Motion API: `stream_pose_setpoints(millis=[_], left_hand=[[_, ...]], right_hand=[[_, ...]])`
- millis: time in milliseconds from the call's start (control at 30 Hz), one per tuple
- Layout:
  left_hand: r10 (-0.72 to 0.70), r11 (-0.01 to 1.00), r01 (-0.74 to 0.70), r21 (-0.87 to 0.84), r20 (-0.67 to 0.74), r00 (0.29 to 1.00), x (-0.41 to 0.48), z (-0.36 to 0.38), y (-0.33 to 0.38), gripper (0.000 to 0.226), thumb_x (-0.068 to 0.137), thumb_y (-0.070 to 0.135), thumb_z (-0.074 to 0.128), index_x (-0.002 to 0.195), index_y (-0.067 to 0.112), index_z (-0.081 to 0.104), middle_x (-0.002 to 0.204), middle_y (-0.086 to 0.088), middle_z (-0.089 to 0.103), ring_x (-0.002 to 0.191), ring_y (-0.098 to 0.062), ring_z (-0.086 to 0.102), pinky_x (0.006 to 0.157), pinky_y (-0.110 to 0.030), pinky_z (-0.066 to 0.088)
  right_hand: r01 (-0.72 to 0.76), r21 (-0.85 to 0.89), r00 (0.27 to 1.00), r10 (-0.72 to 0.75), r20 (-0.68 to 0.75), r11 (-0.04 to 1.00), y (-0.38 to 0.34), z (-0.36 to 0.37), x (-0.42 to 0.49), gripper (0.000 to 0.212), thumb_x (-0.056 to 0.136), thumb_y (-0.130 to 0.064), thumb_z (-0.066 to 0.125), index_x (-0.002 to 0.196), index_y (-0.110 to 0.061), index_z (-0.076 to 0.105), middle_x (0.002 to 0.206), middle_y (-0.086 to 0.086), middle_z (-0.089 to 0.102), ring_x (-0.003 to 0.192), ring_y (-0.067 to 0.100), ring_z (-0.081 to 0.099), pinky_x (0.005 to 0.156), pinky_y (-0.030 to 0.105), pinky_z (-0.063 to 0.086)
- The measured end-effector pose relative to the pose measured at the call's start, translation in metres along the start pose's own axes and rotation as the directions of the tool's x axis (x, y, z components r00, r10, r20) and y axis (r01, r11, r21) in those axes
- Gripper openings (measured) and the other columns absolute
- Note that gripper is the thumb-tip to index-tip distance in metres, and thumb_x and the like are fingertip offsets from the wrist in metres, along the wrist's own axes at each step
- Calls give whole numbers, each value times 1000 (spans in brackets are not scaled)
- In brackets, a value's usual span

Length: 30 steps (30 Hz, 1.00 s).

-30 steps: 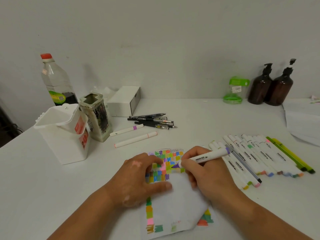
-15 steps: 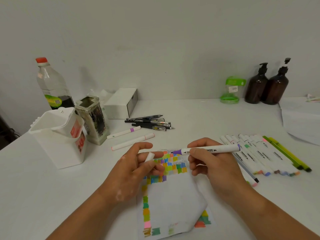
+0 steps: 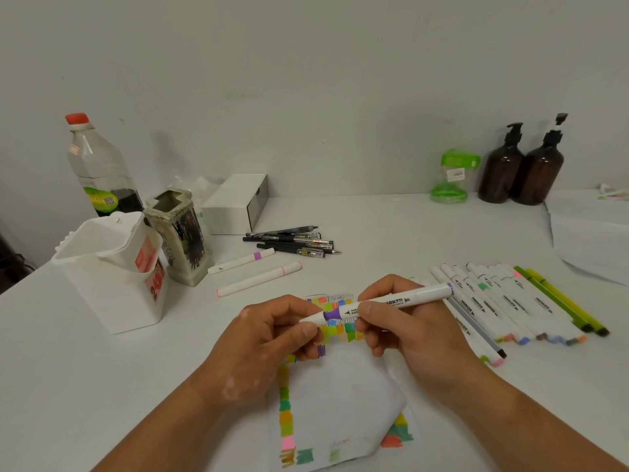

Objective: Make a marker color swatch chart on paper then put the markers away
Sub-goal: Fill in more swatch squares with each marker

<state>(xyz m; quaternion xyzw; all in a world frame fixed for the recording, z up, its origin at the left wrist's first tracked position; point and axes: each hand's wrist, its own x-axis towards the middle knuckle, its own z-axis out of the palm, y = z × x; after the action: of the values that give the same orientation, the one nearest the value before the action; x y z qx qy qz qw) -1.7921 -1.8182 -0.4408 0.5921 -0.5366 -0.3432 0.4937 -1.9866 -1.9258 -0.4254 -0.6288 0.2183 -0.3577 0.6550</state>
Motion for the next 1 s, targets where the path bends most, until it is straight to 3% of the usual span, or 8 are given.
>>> stream_pose_setpoints(millis=[100,333,500,633,733,867,1000], left_hand=[[22,1000,-22,14,8,1000,-1,2,2,19,89,31,61,102,36,74,82,-2,75,72,-12,69,69,-20,55],[40,996,-39,-75,8,999,-4,-3,5,21,90,19,62,104,10,74,78,-11,72,67,-19,67,66,-25,54],[33,999,-34,-15,-40,999,-1,-5,6,25,86,32,62,104,20,75,78,-5,72,69,-13,67,68,-20,53],[1,1000,-4,-30,-99,995,2,-14,1,26,84,39,62,104,29,75,80,2,72,73,-10,64,72,-22,53],[-50,990,29,-140,-144,988,3,-21,-2,22,80,32,67,100,27,75,85,-2,72,78,-16,67,77,-30,54],[-53,995,39,-97,-150,987,3,-19,-3,22,78,33,67,98,31,75,88,-1,74,81,-15,71,74,-24,56],[-37,999,35,-22,-146,989,4,-16,-2,23,80,29,67,102,26,74,84,2,75,79,-12,72,70,-18,55]], right_hand=[[-5,-69,999,7,33,998,1,5,-2,2,78,-17,73,77,-19,72,71,13,73,57,18,62,51,27,51],[-17,-71,999,20,37,997,3,11,-4,5,79,-21,76,79,-17,72,76,14,76,62,18,67,56,26,54],[-7,-58,999,10,49,998,2,10,-3,7,79,-26,77,85,-21,75,76,13,74,63,20,65,56,28,53],[-39,39,982,31,187,998,-5,-4,-3,38,83,-45,66,104,-16,79,90,14,74,72,21,64,57,31,53],[-147,90,969,126,211,985,-7,-9,-2,53,79,-55,62,98,-9,81,90,15,73,75,25,67,56,32,55],[-131,-234,970,173,169,963,-4,-1,-3,25,74,-40,80,90,-21,77,78,15,74,64,21,65,58,33,54],[-61,-525,975,163,150,849,-1,0,-4,17,80,-39,84,91,-34,72,73,0,76,63,6,63,66,28,50]])
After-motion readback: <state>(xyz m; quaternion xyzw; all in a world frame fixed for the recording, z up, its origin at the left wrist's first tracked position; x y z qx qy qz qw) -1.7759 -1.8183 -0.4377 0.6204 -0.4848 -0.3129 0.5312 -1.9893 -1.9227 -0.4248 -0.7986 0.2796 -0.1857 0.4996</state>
